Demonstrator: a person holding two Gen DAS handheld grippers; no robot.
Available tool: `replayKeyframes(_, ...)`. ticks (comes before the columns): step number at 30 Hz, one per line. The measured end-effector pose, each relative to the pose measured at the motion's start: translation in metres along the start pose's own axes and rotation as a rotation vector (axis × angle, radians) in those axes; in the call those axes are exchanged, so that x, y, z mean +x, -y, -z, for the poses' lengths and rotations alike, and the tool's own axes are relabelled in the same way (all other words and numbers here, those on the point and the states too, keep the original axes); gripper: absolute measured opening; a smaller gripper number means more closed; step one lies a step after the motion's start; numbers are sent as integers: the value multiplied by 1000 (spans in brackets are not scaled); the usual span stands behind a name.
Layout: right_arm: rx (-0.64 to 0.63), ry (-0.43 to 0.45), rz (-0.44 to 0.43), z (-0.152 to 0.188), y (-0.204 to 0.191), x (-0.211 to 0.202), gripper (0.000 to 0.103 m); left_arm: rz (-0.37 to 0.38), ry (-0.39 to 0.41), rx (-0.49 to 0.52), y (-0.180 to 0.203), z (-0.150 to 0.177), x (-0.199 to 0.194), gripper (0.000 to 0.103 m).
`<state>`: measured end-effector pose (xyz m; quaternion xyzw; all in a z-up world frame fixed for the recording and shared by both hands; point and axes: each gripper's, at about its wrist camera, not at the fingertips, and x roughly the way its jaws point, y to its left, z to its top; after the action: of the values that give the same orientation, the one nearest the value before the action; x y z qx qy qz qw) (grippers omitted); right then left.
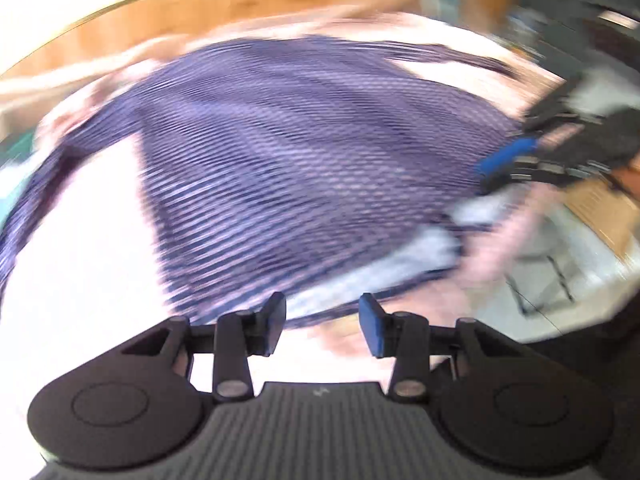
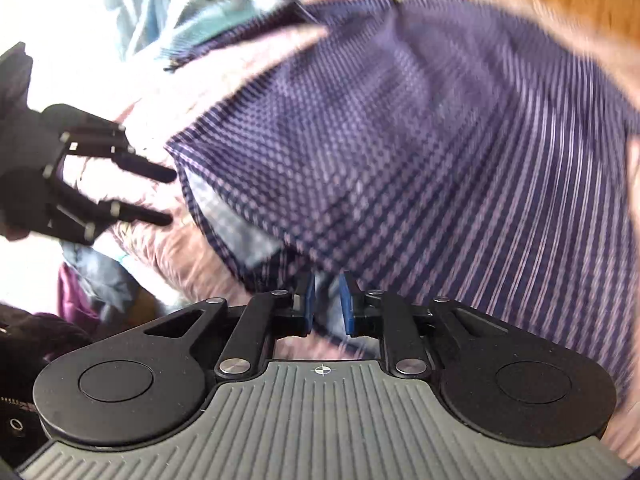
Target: Fold clothes
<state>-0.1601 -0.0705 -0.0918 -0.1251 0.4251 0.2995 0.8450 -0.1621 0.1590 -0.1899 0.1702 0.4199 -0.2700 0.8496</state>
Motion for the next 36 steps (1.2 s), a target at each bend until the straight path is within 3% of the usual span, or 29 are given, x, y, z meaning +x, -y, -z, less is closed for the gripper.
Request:
replayKeyframes(2, -159, 38, 17, -14, -26, 4, 41, -63, 1, -55, -20, 5, -4, 41)
replayKeyframes(4, -327, 46, 12, -28, -56, 22, 44, -115, 2, -97, -37, 7, -6, 41)
replayKeyframes(7, -530, 23, 9, -42, -91, 54, 42, -135, 7, -91, -39, -2, 2, 41)
replayKeyframes(9, -574, -9, 5, -53, -96, 69, 30, -144, 13, -80, -37, -6, 7, 41)
replayKeyframes(10, -566, -23, -6, -61, -93, 73, 25, -151, 13, -71, -34, -5, 8, 42)
replayKeyframes(12, -551, -49, -28, -76, -88, 79, 6, -164, 17, -55, -27, 0, 3, 43)
replayKeyframes(15, -457, -47, -87, -99, -71, 75, 2, -187, 29, -22, -17, 2, 3, 47)
replayKeyframes(19, -194, -70, -217, -123, -34, 82, 0, -243, 49, 24, -5, -3, 8, 53)
replayKeyframes(23, 68, -92, -338, -138, -1, 91, 0, -379, 56, 115, 12, -12, 22, 57)
replayKeyframes(25, 124, -98, -374, -143, 6, 94, 0, -454, 47, 176, 21, -15, 32, 56)
replayKeyframes(27, 117, -101, -387, -146, 5, 95, 0, -479, 40, 229, 27, -15, 37, 55)
replayKeyframes(29, 46, -104, -375, -146, -3, 93, 1, -491, 47, 226, 27, -12, 31, 54)
replayKeyframes(30, -39, -99, -359, -143, -11, 91, 6, -497, 47, 200, 22, -11, 26, 54)
replayKeyframes(33, -336, -74, -286, -120, -46, 88, 39, -527, 26, 102, 4, -4, 11, 54)
replayKeyframes(36, -560, -60, -245, -98, -74, 96, 40, -532, 5, 39, -6, 3, 1, 54)
